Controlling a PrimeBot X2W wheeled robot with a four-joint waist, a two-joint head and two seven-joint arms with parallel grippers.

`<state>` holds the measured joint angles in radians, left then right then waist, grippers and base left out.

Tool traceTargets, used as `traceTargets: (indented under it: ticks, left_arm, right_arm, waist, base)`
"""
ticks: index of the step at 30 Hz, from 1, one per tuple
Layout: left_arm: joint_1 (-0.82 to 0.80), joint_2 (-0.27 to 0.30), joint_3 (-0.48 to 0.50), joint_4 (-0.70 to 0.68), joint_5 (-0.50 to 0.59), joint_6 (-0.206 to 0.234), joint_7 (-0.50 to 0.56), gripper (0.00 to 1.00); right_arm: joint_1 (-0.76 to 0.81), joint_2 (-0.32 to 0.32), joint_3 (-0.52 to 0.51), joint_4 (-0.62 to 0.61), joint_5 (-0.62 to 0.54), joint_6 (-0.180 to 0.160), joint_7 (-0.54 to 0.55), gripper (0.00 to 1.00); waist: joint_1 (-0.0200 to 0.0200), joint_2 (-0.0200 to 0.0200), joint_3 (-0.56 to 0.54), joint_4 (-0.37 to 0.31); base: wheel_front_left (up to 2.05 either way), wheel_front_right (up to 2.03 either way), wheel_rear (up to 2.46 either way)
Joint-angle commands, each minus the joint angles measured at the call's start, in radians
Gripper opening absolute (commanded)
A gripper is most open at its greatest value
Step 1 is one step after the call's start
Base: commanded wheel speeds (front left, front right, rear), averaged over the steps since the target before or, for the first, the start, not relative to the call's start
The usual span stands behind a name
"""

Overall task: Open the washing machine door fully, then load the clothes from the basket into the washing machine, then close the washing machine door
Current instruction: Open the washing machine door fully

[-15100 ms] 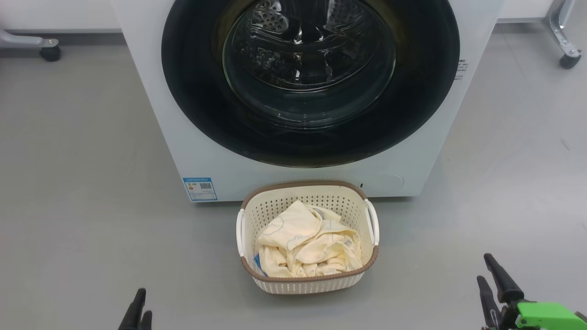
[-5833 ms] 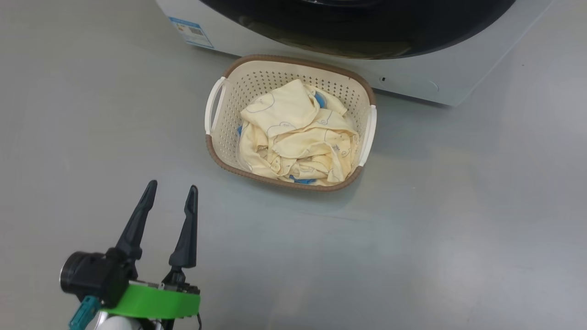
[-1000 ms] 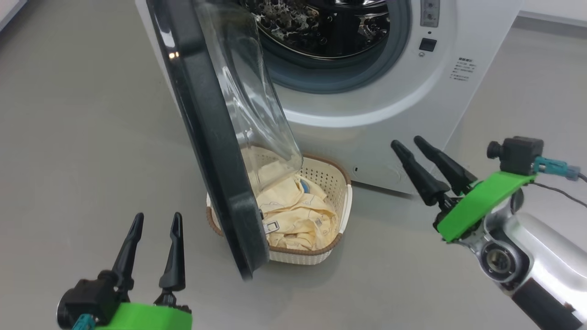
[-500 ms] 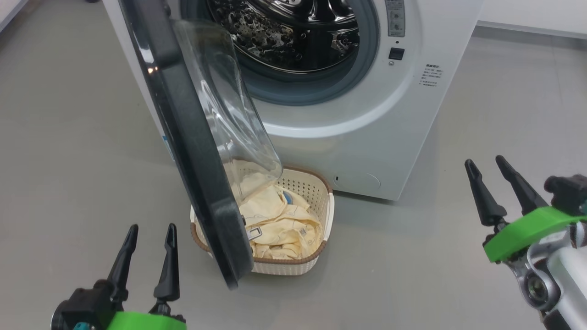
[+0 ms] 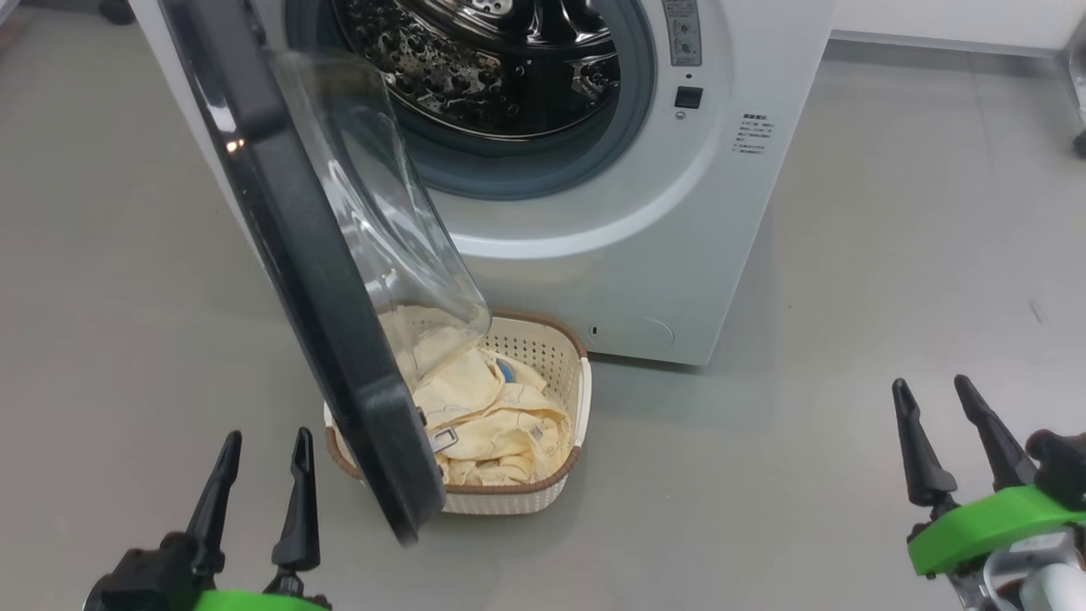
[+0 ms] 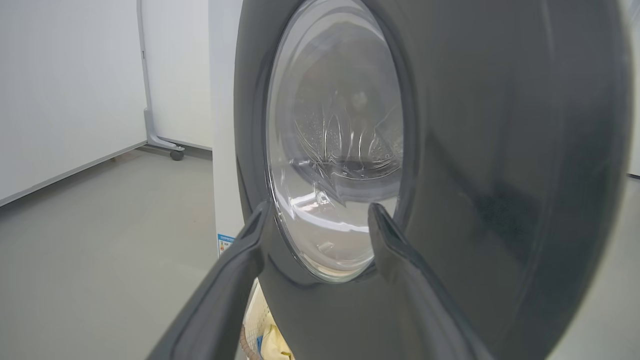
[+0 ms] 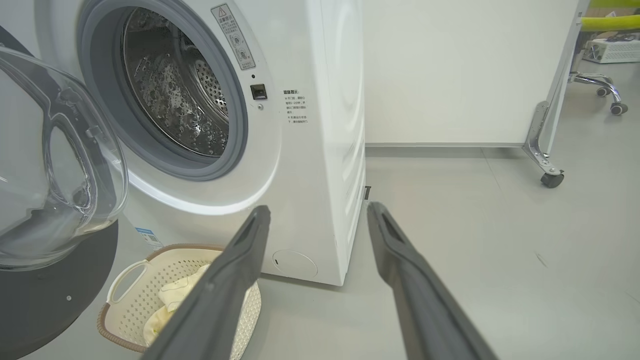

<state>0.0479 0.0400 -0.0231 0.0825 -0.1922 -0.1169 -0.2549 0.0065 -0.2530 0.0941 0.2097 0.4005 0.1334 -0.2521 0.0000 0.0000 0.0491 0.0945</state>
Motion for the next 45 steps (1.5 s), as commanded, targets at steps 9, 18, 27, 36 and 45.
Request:
traceTargets:
  ticks: [9, 18, 27, 36, 45]
  left_arm:
    - [-0.015, 0.010, 0.056, -0.028, 0.009, -0.004, -0.007, 1.00]
    - [0.000, 0.010, 0.071, -0.026, 0.013, -0.006, -0.007, 1.00]
    - [0.005, 0.010, 0.080, -0.022, 0.019, -0.008, -0.007, 1.00]
    - [0.008, 0.010, 0.085, -0.007, 0.017, -0.009, -0.007, 0.00]
    - [-0.015, 0.010, 0.188, -0.031, 0.005, 0.049, -0.007, 0.00]
  right_arm:
    - [0.057, 0.029, -0.065, -0.092, -0.060, -0.003, -0.010, 1.00]
    - [0.104, 0.068, -0.089, -0.110, -0.072, -0.003, -0.010, 1.00]
    - [0.112, 0.092, -0.089, -0.112, -0.077, -0.003, -0.010, 1.00]
    - [0.114, 0.100, -0.094, -0.109, -0.085, -0.003, -0.010, 1.00]
    - [0.118, 0.105, -0.097, -0.108, -0.089, -0.003, -0.010, 1.00]
  waist:
    - [0.0000, 0.0000, 0.005, -0.032]
    - [0.0000, 0.0000, -0.006, -0.055]
    - [0.0000, 0.0000, -0.007, -0.070]
    - [0.0000, 0.0000, -0.011, -0.076]
    - [0.0000, 0.0000, -0.014, -0.072]
  base:
    - [0.00, 0.00, 0.00]
    - [0.00, 0.00, 0.00]
    - [0.00, 0.00, 0.00]
    - [0.00, 0.00, 0.00]
    - [0.00, 0.00, 0.00]
